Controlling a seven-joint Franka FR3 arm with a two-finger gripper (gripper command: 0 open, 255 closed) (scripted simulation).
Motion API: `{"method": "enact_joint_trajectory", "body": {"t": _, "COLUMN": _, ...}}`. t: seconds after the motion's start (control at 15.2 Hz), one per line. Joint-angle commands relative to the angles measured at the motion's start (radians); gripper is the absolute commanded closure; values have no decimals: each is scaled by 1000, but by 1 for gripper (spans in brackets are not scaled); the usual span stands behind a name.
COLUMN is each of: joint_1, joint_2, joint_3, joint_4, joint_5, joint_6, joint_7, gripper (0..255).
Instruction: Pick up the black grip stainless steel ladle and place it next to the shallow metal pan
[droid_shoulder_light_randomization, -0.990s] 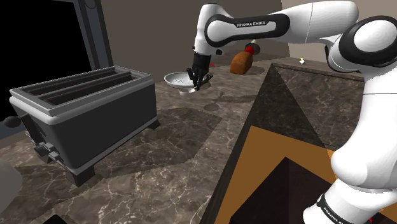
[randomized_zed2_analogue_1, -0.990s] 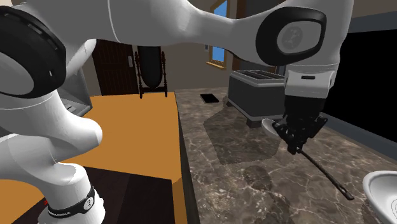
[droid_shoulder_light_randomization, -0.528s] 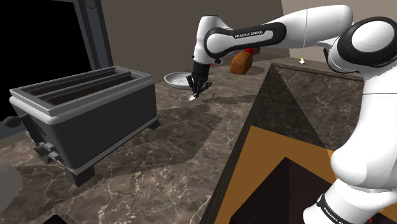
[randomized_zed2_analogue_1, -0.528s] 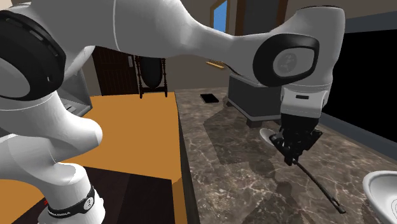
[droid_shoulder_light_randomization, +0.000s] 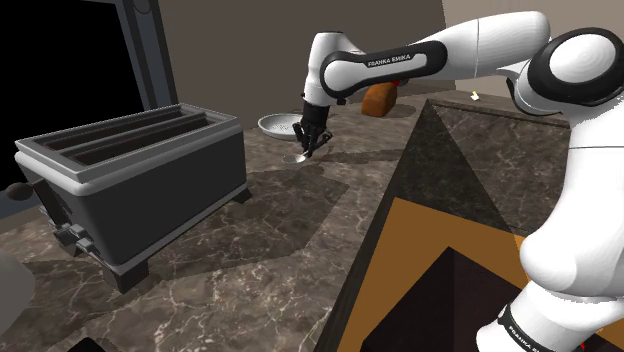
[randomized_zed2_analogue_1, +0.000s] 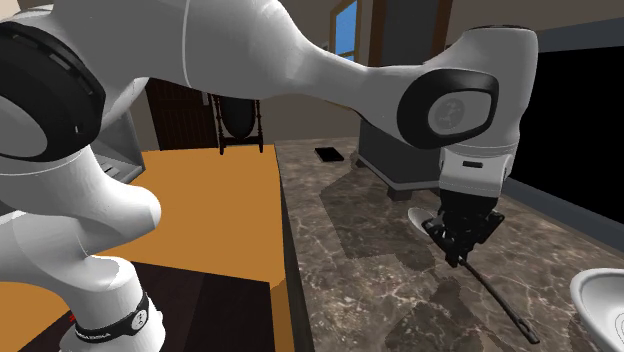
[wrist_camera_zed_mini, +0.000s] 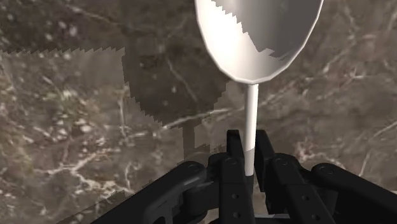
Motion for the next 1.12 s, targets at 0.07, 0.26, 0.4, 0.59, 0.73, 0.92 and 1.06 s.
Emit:
{"method": "enact_joint_trajectory", "body": {"t": 0.07, "joint_1": 0, "joint_2": 0, "joint_3": 0, "joint_4": 0, "joint_5": 0, "joint_6": 0, "joint_7": 0, "gripper": 0}}
{"method": "enact_joint_trajectory", "body": {"t": 0.26, "joint_1": 0, "joint_2": 0, "joint_3": 0, "joint_4": 0, "joint_5": 0, "joint_6": 0, "joint_7": 0, "gripper": 0}}
{"method": "enact_joint_trajectory", "body": {"t": 0.4, "joint_1": 0, "joint_2": 0, "joint_3": 0, "joint_4": 0, "joint_5": 0, "joint_6": 0, "joint_7": 0, "gripper": 0}}
{"method": "enact_joint_trajectory", "body": {"t": 0.59, "joint_1": -11, "joint_2": -33, "joint_3": 21, "joint_4": 61, "joint_5": 32, "joint_6": -82, "joint_7": -21, "gripper": 0}}
{"method": "enact_joint_trajectory", "body": {"t": 0.73, "joint_1": -13, "joint_2": -39, "joint_3": 25, "joint_4": 80, "joint_5": 38, "joint_6": -105, "joint_7": -26, "gripper": 0}}
{"method": "enact_joint_trajectory", "body": {"t": 0.92, "joint_1": -13, "joint_2": -39, "joint_3": 25, "joint_4": 80, "joint_5": 38, "joint_6": -105, "joint_7": -26, "gripper": 0}}
{"method": "enact_joint_trajectory", "body": {"t": 1.06, "joint_1": -13, "joint_2": -39, "joint_3": 25, "joint_4": 80, "joint_5": 38, "joint_6": -105, "joint_7": -26, "gripper": 0}}
